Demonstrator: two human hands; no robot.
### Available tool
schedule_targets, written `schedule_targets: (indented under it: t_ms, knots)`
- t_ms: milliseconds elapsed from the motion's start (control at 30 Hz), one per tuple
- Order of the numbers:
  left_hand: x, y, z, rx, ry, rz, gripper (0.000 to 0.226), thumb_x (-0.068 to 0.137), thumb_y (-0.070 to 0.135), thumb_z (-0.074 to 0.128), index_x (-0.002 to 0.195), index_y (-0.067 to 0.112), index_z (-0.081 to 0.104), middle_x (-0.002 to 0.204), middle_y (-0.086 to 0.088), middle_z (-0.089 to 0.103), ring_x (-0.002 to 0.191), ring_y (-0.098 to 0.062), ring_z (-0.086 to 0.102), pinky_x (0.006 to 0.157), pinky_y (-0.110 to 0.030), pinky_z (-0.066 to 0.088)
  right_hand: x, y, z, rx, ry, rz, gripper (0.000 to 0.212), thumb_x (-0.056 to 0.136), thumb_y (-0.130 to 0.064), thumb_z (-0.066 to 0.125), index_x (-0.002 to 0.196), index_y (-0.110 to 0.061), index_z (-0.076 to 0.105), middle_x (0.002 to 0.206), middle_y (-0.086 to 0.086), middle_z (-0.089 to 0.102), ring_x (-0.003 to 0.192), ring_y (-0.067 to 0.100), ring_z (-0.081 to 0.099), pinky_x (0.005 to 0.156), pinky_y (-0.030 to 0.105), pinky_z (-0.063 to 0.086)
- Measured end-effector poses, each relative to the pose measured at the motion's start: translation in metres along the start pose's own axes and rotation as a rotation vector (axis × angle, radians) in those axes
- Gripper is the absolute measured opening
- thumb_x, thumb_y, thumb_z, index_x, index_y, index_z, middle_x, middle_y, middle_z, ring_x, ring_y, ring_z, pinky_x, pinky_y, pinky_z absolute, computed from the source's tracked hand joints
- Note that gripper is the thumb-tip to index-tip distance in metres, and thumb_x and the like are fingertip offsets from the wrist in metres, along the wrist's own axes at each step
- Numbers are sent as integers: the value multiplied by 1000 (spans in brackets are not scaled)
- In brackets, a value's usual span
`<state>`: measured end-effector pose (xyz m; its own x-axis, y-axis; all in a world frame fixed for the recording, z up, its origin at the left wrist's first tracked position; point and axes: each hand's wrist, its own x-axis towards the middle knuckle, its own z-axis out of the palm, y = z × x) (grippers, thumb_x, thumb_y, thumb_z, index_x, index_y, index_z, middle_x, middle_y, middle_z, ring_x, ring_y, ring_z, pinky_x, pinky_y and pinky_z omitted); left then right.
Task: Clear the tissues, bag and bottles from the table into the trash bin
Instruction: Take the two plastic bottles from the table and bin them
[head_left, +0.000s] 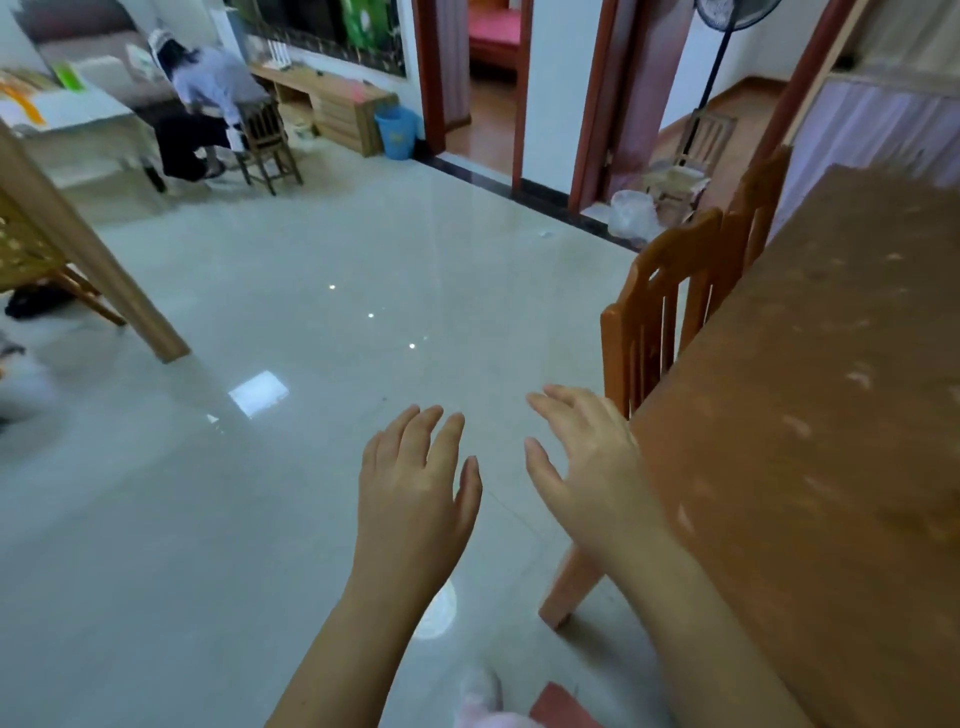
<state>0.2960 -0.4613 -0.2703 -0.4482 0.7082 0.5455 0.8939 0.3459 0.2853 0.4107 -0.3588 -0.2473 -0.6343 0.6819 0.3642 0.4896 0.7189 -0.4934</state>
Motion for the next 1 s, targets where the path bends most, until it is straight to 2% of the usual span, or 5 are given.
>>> schedule_targets:
  t_ms: [267, 400, 500, 767, 1000]
  knots:
    - [109, -55, 46, -32, -12, 54, 35, 84, 26, 45, 109, 6, 60, 108, -16, 66, 109, -36, 58, 85, -52, 49, 124, 7, 48, -65, 61, 3, 36, 82, -27, 51, 113, -11, 61, 115, 11, 64, 107, 28, 58, 91, 47, 45]
    - [160, -89, 78, -59, -50, 73, 36, 84, 27, 44, 109, 6, 60, 108, -15, 65, 109, -36, 57, 85, -53, 48, 174, 12, 73, -129, 72, 26, 36, 83, -29, 47, 111, -11, 62, 113, 11, 65, 105, 28, 59, 90, 49, 45]
    - [207, -116, 103, -107, -72, 113, 36, 84, 27, 44, 109, 6, 60, 108, -15, 65, 109, -35, 57, 85, -53, 49, 218, 18, 94, -168, 66, 111, 35, 79, -26, 55, 111, -13, 62, 113, 10, 64, 105, 28, 59, 86, 47, 48]
    - [354, -215, 148, -185, -63, 221, 38, 83, 26, 44, 107, 3, 62, 107, -18, 66, 106, -38, 58, 86, -53, 48, 363, 4, 141, -189, 110, 181, 38, 82, -30, 46, 111, -10, 60, 115, 12, 62, 108, 29, 55, 90, 47, 44]
    - [454, -227, 205, -254, -117, 295, 37, 84, 26, 44, 109, 4, 61, 109, -16, 65, 109, -37, 57, 88, -53, 47, 449, 32, 168, -188, 142, 295, 38, 82, -30, 49, 114, -13, 59, 119, 10, 59, 112, 27, 52, 94, 50, 42]
